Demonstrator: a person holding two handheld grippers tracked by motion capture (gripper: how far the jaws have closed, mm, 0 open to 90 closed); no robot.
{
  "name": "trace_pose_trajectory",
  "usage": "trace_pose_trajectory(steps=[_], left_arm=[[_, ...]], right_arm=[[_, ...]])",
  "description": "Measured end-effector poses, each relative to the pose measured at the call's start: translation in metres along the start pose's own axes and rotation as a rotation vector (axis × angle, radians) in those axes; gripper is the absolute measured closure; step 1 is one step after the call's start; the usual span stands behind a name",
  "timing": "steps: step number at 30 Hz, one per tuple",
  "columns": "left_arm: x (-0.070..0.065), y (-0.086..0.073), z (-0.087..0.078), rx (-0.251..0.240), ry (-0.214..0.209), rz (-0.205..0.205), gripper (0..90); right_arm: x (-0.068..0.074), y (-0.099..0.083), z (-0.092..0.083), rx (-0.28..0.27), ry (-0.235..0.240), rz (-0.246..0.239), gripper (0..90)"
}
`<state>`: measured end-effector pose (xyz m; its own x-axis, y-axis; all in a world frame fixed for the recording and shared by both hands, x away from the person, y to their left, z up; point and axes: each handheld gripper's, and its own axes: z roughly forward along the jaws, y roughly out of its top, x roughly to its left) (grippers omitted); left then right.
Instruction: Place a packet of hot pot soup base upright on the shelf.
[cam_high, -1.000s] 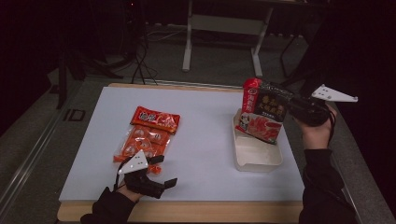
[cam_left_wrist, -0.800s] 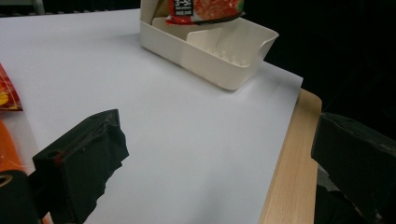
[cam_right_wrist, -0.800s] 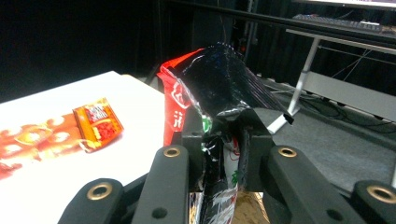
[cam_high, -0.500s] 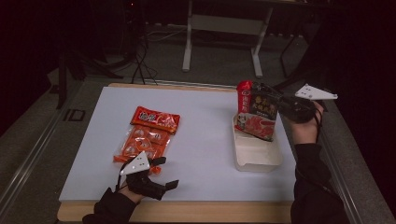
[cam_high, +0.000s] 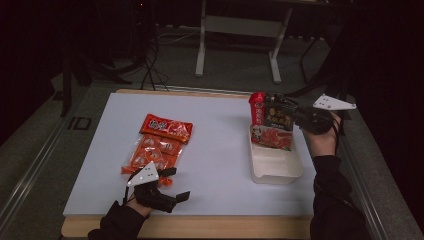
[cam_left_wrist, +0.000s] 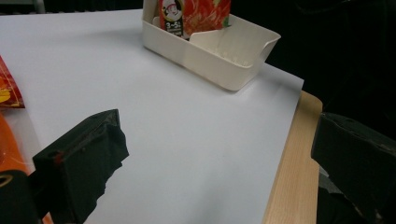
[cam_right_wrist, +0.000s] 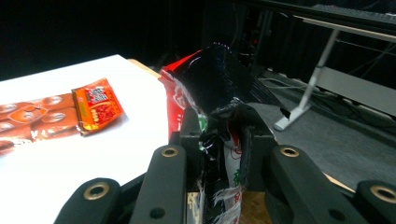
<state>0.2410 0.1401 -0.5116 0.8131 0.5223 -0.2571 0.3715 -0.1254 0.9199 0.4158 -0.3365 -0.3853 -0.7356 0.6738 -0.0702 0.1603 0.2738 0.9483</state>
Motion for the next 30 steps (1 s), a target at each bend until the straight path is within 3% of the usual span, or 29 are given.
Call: trace_pose_trajectory(steps=[13, 18, 20, 24, 27, 30], left_arm=[[0.000, -0.001, 0.000, 0.005, -0.001, 0.005, 2.6], [0.000, -0.001, 0.000, 0.009, -0.005, 0.008, 2.6], [0.000, -0.001, 0.000, 0.009, -0.007, 0.007, 2.6], [0.000, -0.002, 0.002, 0.014, -0.009, 0.006, 2.6], [0.000, -0.002, 0.002, 0.017, -0.009, 0.009, 2.6], [0.000, -0.002, 0.002, 0.017, -0.008, 0.009, 2.6]], right_arm=[[-0.006, -0.020, -0.006, -0.053, 0.019, 0.094, 73.5], [-0.007, -0.036, -0.004, 0.004, 0.028, 0.114, 72.2], [-0.007, -0.044, -0.006, -0.020, 0.019, 0.119, 72.2], [-0.010, -0.053, -0.014, -0.006, -0.005, 0.126, 72.0], [-0.012, -0.055, -0.018, 0.000, -0.013, 0.145, 68.7], [-0.010, -0.051, -0.021, -0.011, -0.039, 0.191, 55.2]])
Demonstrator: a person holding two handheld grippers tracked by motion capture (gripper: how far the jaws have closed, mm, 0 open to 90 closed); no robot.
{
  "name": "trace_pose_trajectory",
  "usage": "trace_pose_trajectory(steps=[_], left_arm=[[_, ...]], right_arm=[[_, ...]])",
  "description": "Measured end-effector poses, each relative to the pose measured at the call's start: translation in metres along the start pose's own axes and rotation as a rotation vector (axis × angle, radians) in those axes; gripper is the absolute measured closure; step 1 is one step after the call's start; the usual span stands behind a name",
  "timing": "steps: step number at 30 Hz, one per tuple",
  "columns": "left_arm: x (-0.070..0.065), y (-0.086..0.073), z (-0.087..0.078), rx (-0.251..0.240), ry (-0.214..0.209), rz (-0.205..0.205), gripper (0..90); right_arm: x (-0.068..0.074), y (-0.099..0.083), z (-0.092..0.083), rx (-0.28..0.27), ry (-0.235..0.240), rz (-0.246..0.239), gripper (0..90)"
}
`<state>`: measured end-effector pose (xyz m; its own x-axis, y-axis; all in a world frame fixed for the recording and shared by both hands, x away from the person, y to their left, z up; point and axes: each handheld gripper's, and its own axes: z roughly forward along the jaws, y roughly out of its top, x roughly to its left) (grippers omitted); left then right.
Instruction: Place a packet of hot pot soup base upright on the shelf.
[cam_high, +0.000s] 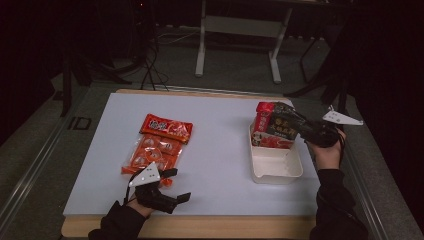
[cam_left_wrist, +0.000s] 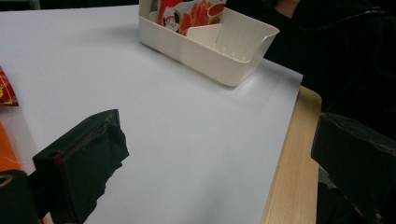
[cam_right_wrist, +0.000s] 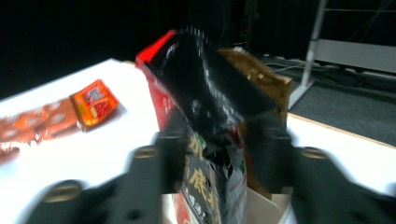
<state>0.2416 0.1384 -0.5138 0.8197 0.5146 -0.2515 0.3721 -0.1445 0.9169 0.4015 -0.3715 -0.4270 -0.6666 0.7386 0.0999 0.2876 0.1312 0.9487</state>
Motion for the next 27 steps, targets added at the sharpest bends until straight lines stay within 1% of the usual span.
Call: trace_pose_trajectory(steps=[1, 2, 3, 7, 10, 11, 13, 14, 15, 16, 18, 20, 21, 23, 25, 26, 27], left_arm=[[0.000, 0.000, 0.000, 0.001, 0.000, 0.000, 2.6], [0.000, 0.000, 0.000, 0.001, 0.001, 0.001, 2.6], [0.000, 0.000, 0.000, 0.006, 0.004, 0.005, 2.6], [-0.001, -0.001, 0.001, 0.009, 0.002, 0.012, 2.6], [0.000, 0.000, 0.001, 0.001, 0.001, 0.007, 2.6], [-0.001, 0.000, 0.001, -0.001, 0.008, 0.012, 2.6], [-0.001, 0.001, 0.001, 0.005, 0.016, 0.025, 2.6], [-0.001, 0.001, 0.001, 0.006, 0.016, 0.024, 2.6], [-0.001, 0.001, 0.001, 0.009, 0.021, 0.033, 2.6], [-0.001, 0.001, 0.001, 0.014, 0.027, 0.040, 2.7], [0.000, 0.002, 0.001, 0.011, 0.033, 0.033, 3.5], [0.001, 0.002, 0.000, 0.006, 0.041, 0.042, 4.2], [0.002, 0.002, -0.001, 0.006, 0.041, 0.043, 4.2], [0.003, 0.003, -0.003, 0.005, 0.031, 0.036, 4.4], [0.004, 0.004, -0.005, 0.000, 0.044, 0.037, 4.6], [0.005, 0.005, -0.006, -0.002, 0.041, 0.031, 4.6], [0.007, 0.005, -0.007, -0.004, 0.036, 0.016, 4.6]], right_arm=[[0.001, 0.002, -0.001, 0.005, -0.009, 0.008, 54.8], [0.003, 0.004, -0.001, 0.022, -0.016, 0.006, 54.2], [0.005, 0.006, -0.002, 0.028, -0.022, -0.010, 51.4], [0.013, 0.016, -0.009, 0.003, -0.024, -0.010, 47.9], [0.019, 0.025, -0.015, -0.012, -0.031, -0.033, 45.9], [0.021, 0.028, -0.017, -0.018, -0.024, -0.037, 45.4], [0.027, 0.034, -0.020, -0.028, -0.039, -0.059, 42.9], [0.029, 0.036, -0.022, -0.034, -0.030, -0.061, 42.0], [0.032, 0.038, -0.023, -0.039, -0.028, -0.063, 40.8], [0.034, 0.041, -0.024, -0.045, -0.033, -0.066, 39.9], [0.040, 0.044, -0.026, -0.049, -0.025, -0.069, 36.7], [0.046, 0.046, -0.026, -0.050, -0.036, -0.075, 31.7], [0.049, 0.046, -0.027, -0.051, -0.031, -0.074, 30.5], [0.055, 0.048, -0.030, -0.069, -0.039, -0.079, 27.7], [0.061, 0.050, -0.032, -0.088, -0.041, -0.083, 18.0], [0.064, 0.051, -0.033, -0.094, -0.044, -0.084, 16.7], [0.068, 0.051, -0.034, -0.099, -0.037, -0.084, 13.0]])
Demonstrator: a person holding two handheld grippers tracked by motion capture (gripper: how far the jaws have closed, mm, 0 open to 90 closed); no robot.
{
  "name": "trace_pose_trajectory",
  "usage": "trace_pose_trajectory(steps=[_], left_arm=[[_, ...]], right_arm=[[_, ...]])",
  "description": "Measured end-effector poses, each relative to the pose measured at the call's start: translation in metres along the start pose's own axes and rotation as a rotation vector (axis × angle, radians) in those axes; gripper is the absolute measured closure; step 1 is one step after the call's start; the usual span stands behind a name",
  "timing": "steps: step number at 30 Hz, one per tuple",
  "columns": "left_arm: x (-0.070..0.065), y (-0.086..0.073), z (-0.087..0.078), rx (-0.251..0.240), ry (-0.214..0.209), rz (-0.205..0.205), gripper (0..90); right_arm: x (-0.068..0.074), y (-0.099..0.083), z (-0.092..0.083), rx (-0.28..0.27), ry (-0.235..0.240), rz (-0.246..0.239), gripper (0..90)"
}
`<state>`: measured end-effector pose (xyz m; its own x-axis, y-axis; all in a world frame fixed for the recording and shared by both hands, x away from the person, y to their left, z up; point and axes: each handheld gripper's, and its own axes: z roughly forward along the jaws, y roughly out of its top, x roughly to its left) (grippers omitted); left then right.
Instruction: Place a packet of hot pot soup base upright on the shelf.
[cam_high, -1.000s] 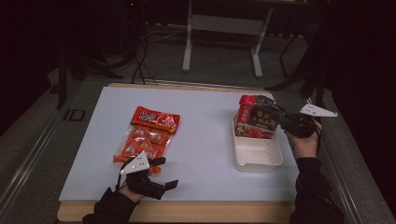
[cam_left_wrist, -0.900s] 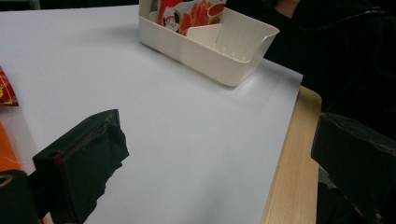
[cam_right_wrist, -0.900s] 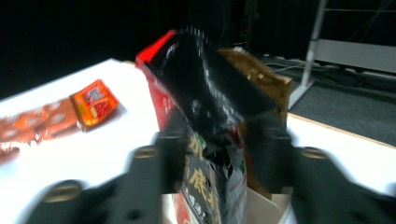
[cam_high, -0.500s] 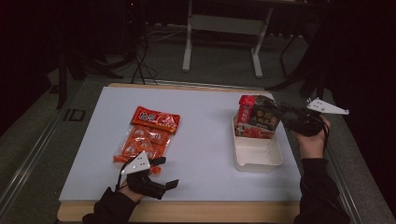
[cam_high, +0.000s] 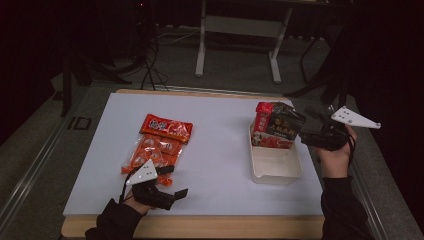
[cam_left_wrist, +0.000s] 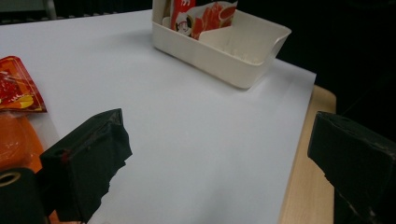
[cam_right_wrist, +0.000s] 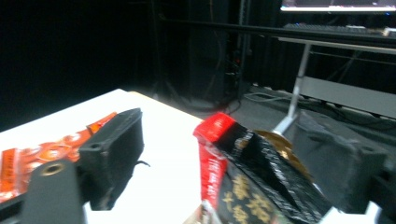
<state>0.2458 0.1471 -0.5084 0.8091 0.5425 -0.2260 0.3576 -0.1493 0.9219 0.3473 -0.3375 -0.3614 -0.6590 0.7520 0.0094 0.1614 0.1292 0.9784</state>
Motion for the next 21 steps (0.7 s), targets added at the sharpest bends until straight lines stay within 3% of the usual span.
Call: trace_pose_trajectory(steps=[5, 10, 16, 21], left_arm=[[0.004, 0.004, -0.004, 0.024, -0.010, -0.030, 5.3], [0.006, 0.009, -0.007, 0.076, 0.017, -0.029, 5.3], [0.014, 0.019, -0.018, 0.081, 0.063, 0.019, 5.4], [0.027, 0.027, -0.030, 0.071, 0.112, 0.026, 7.1]], right_arm=[[0.020, -0.004, -0.001, 0.010, 0.057, 0.012, 10.3], [0.037, -0.014, -0.005, 0.015, 0.113, 0.031, 13.1], [0.060, -0.025, -0.013, 0.048, 0.165, 0.031, 14.5], [0.075, -0.030, -0.023, 0.040, 0.172, 0.049, 16.8]])
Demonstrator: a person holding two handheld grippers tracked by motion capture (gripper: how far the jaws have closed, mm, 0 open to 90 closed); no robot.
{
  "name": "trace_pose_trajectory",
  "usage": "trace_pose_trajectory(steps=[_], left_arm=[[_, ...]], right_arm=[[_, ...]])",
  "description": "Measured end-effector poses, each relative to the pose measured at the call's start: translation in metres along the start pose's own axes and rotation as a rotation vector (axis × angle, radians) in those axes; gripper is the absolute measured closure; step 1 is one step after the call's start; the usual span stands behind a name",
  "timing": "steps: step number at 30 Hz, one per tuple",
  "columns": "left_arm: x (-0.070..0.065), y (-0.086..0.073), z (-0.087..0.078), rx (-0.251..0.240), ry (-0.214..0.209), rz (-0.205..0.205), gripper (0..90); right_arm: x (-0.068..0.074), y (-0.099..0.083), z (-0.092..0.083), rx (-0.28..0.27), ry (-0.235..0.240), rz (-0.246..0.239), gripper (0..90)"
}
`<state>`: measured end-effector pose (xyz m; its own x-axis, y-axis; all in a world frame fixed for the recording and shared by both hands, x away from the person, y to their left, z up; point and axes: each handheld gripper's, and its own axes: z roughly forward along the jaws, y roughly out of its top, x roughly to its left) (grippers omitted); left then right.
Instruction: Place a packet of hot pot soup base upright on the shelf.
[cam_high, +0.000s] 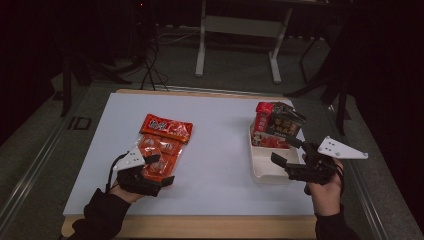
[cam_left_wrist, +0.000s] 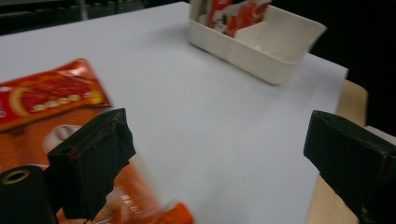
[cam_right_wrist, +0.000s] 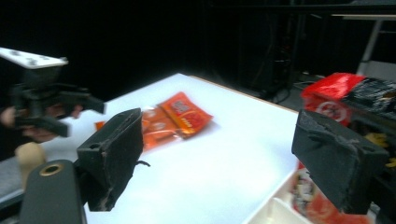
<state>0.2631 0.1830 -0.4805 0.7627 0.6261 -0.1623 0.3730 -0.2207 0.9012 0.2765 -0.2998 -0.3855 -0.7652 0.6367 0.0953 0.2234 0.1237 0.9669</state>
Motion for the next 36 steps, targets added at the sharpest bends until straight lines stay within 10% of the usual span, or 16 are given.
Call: trace_pose_trajectory(steps=[12, 18, 29, 36], left_arm=[[0.042, 0.013, -0.024, -0.008, 0.112, 0.005, 22.8], [0.062, 0.009, -0.021, 0.004, 0.169, -0.060, 31.4], [0.086, 0.015, 0.001, 0.098, 0.282, -0.053, 77.3], [0.110, 0.011, 0.014, 0.163, 0.349, -0.084, 89.3]], right_arm=[[0.027, -0.018, -0.014, 0.000, 0.017, -0.015, 14.0], [0.034, -0.025, -0.017, 0.010, 0.017, 0.005, 13.8], [0.034, -0.034, -0.009, 0.014, 0.052, 0.017, 13.8], [0.035, -0.035, -0.007, 0.008, 0.065, 0.007, 13.8]])
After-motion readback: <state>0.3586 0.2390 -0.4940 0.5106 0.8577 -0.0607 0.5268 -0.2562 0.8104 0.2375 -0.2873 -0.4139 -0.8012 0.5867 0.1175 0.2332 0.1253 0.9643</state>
